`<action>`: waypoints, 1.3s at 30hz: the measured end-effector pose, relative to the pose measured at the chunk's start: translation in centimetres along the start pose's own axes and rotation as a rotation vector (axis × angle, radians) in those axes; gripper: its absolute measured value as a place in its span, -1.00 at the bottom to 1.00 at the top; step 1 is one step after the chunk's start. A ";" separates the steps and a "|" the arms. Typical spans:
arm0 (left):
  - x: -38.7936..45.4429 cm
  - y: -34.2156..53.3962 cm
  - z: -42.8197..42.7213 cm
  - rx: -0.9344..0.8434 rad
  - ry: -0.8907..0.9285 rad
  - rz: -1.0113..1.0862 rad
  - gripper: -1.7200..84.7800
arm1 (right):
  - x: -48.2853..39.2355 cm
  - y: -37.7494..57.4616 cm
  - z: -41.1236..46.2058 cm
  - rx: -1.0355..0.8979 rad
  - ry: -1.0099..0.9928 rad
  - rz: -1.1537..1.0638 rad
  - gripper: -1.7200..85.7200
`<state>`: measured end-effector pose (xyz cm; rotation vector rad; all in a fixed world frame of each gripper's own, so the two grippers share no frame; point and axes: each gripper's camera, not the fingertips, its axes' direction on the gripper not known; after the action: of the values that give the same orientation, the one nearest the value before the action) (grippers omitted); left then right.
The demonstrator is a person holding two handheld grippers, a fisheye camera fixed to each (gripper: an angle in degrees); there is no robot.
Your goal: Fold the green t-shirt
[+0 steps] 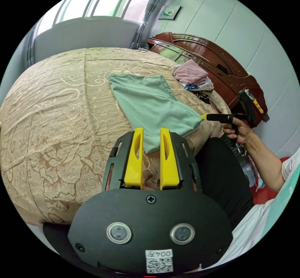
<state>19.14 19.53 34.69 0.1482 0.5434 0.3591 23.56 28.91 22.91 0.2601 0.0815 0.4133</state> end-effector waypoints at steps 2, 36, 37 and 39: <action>0.9 -0.4 0.4 -0.015 -0.046 0.070 -0.77 | -1.2 -0.3 0.2 0.013 0.006 0.018 -0.81; -2.7 -0.2 4.2 -0.158 0.057 0.191 -0.91 | -6.0 -15.6 2.9 -0.062 -0.021 -0.079 -0.98; -2.8 -0.2 3.9 -0.151 0.064 0.193 -0.91 | -6.1 -16.3 2.5 -0.027 -0.063 -0.095 -0.98; -3.1 0.1 3.7 -0.161 0.046 0.221 -0.91 | -5.3 -17.6 2.6 0.034 -0.134 -0.065 -0.98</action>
<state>18.60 18.35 39.30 0.0443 0.5424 0.6213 25.87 10.65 20.86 0.3171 -0.0342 0.3295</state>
